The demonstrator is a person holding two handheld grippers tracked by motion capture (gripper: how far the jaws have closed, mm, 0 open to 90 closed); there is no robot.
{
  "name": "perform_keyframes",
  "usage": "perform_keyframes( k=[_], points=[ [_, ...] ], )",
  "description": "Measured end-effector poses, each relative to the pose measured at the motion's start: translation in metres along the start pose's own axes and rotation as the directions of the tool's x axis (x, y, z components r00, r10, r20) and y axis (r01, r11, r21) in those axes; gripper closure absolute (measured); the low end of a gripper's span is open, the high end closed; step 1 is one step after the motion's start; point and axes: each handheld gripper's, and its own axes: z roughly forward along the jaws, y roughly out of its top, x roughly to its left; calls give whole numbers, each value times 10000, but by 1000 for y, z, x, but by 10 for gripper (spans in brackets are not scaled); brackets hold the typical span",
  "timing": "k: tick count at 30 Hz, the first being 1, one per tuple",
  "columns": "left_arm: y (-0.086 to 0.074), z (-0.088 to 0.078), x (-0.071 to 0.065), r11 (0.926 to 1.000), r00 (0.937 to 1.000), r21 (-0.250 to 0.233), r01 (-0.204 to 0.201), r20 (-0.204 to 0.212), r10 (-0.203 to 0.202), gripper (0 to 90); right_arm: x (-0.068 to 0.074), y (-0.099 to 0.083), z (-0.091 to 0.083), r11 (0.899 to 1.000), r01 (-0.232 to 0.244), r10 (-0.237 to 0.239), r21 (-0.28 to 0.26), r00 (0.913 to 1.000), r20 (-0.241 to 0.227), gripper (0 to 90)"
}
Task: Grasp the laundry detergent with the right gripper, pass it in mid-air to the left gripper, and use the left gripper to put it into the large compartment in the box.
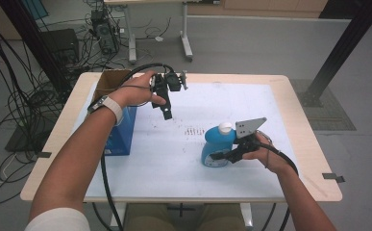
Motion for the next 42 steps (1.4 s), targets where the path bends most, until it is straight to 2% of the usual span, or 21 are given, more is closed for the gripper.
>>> perform_keyframes(
  k=[13, 42],
  points=[
    [-1, 0, -1, 10000, 10000, -20, 78, -1, -78, 79, 0, -1, 0, 10000, -24, 24, -8, 10000, -16, 411],
    [0, -2, -4, 10000, 9999, 39, -68, -82, 68, 78, 0, 0, 0, 9999, -113, 113, -9, 9999, 29, 412]
  ],
)
